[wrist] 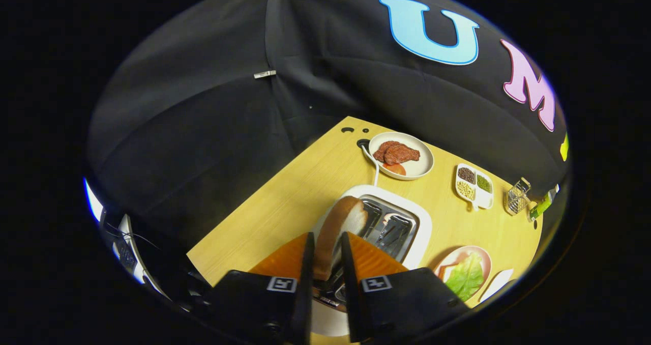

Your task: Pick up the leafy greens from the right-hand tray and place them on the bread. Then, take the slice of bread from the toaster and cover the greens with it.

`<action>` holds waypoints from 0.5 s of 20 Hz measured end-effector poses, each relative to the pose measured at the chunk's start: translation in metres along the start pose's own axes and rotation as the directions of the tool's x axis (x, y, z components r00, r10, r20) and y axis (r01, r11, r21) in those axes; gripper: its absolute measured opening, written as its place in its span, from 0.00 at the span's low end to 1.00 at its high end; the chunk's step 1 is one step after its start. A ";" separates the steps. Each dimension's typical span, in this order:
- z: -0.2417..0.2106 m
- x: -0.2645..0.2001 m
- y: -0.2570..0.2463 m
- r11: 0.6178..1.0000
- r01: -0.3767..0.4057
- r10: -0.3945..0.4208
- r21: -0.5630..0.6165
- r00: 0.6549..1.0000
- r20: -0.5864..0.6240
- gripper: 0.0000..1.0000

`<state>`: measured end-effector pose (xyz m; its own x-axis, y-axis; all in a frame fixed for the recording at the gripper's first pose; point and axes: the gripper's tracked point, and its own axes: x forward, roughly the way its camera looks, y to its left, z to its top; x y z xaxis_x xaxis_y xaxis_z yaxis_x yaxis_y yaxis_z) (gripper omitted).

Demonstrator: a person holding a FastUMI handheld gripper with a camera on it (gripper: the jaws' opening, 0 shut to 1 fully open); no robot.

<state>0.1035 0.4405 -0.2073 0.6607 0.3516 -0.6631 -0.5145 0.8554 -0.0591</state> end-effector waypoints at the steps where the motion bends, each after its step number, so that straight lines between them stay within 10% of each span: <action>1: -0.002 -0.002 -0.005 1.000 0.018 -0.018 0.005 1.000 -0.008 0.28; 10: 0.010 -0.019 -0.003 0.992 -0.123 0.122 0.006 0.992 0.037 0.12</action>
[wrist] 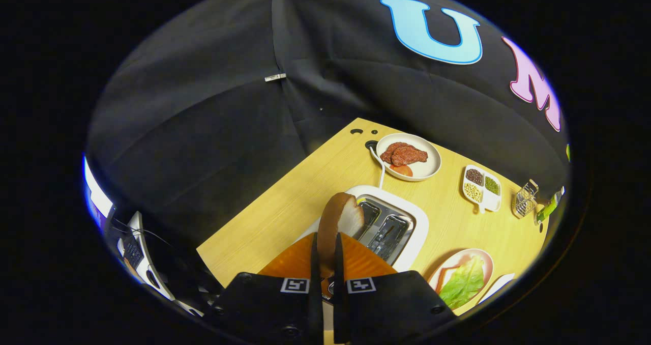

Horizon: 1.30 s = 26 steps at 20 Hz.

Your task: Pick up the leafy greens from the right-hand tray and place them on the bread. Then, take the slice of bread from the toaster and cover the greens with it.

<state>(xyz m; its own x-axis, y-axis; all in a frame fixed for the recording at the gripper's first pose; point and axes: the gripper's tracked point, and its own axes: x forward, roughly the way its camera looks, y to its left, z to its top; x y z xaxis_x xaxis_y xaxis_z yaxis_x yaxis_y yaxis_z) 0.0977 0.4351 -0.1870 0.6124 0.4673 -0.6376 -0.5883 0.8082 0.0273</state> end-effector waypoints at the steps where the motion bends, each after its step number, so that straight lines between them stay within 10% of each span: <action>1: 0.006 -0.005 -0.001 1.000 -0.010 0.009 0.011 1.000 0.010 0.11; 15: 0.053 -0.092 -0.095 0.985 0.029 -0.056 0.169 0.987 0.152 0.10; 26: -0.032 -0.116 -0.226 0.928 0.063 -0.099 0.366 0.992 0.080 0.10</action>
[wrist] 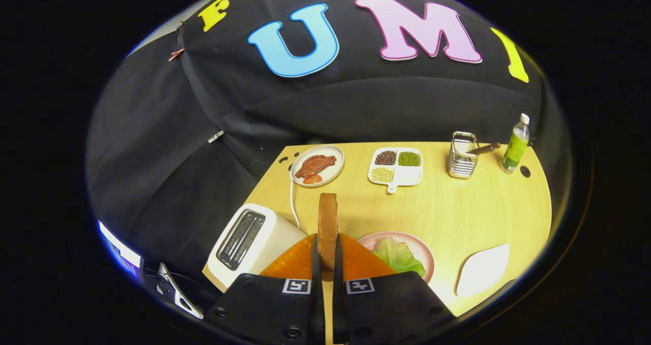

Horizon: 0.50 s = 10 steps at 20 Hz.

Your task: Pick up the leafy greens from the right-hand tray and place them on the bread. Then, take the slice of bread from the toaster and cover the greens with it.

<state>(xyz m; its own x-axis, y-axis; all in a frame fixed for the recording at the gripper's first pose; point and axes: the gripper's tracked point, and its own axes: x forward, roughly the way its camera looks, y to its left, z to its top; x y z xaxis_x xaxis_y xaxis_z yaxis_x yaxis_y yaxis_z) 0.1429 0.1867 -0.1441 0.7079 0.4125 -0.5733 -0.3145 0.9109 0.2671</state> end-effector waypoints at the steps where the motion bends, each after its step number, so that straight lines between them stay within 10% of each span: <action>1: -0.004 0.002 -0.004 1.000 -0.013 0.013 0.016 1.000 0.002 0.10; 10: -0.059 0.043 -0.050 0.993 -0.034 0.042 0.116 0.997 -0.070 0.10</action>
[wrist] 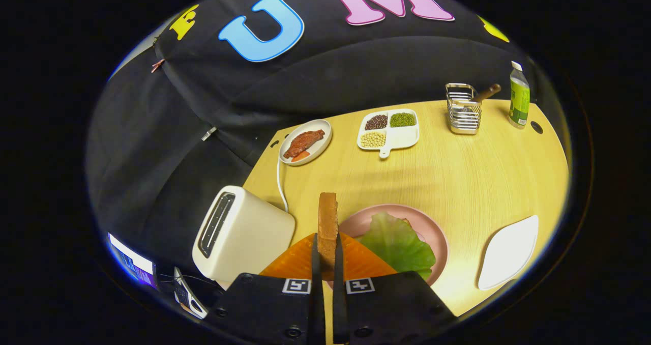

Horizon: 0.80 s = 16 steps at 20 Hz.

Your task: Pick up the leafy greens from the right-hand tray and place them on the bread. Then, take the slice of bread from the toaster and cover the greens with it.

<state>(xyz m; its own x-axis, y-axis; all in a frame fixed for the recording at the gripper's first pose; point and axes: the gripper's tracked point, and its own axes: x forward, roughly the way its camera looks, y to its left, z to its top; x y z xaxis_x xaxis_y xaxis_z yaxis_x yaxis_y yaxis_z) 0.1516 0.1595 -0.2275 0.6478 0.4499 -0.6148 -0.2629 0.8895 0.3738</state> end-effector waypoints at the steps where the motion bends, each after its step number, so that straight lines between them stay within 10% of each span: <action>1: -0.005 0.003 -0.007 1.000 0.007 -0.007 -0.007 1.000 -0.003 0.10; 9: -0.020 0.009 -0.069 0.990 0.138 -0.138 0.002 0.990 -0.018 0.15; 16: -0.030 -0.001 -0.101 0.970 0.226 -0.229 -0.087 0.973 -0.018 0.51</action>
<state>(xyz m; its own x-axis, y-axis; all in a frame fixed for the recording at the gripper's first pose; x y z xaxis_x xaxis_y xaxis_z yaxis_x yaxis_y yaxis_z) 0.1560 0.0714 -0.2860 0.6781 0.2359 -0.6961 -0.1705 0.9717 0.1633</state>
